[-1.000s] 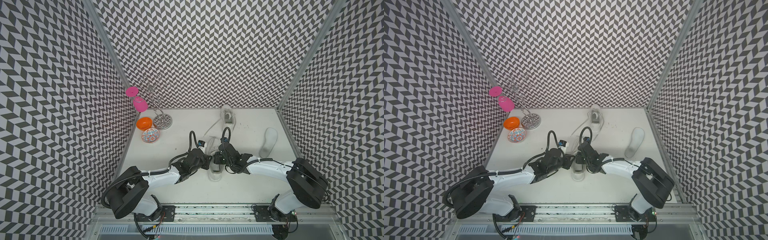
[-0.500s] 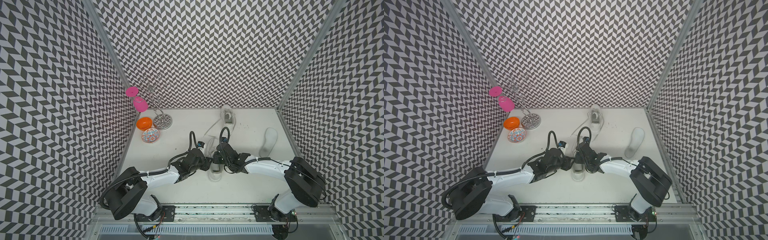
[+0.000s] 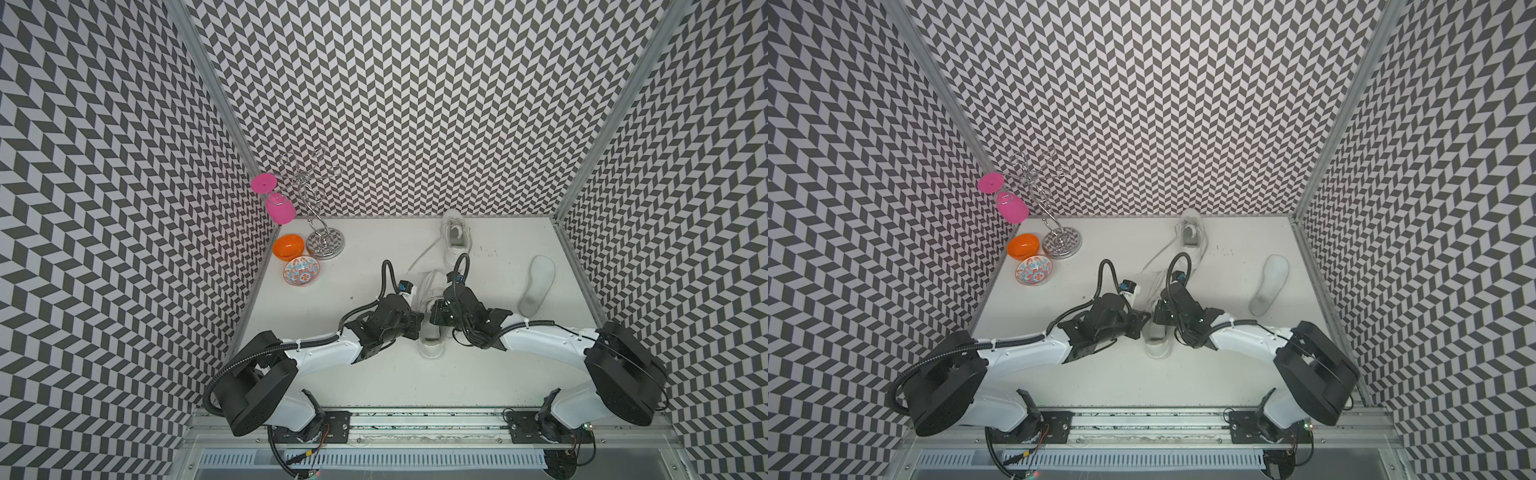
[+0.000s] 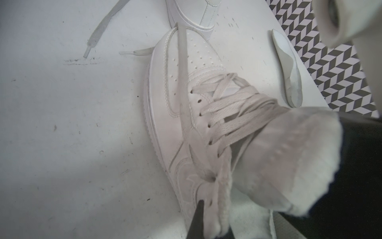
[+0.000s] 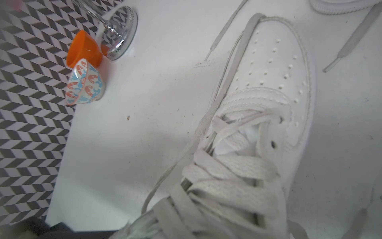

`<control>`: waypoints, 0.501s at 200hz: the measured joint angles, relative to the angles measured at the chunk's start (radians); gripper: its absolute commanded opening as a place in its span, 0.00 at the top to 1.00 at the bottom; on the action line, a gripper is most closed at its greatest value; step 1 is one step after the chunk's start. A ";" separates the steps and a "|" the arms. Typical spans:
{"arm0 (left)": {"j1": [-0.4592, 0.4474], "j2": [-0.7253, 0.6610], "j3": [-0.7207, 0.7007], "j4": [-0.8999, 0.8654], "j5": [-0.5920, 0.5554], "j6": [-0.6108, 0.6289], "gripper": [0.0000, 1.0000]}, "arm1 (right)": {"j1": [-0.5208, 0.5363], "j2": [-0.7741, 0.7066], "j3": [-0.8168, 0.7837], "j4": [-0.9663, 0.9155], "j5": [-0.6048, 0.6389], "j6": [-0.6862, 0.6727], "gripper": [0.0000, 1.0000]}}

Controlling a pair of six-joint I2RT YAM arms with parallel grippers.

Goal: Remove the insole from the shoe

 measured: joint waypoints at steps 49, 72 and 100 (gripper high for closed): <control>0.017 0.023 0.011 0.022 0.024 0.002 1.00 | -0.008 -0.055 -0.066 0.076 -0.027 0.017 1.00; 0.017 0.039 0.017 0.032 0.027 0.008 1.00 | -0.013 -0.085 -0.089 0.087 -0.030 0.031 1.00; 0.015 0.034 0.017 0.046 0.005 0.027 1.00 | -0.013 -0.130 -0.106 0.093 -0.039 0.052 1.00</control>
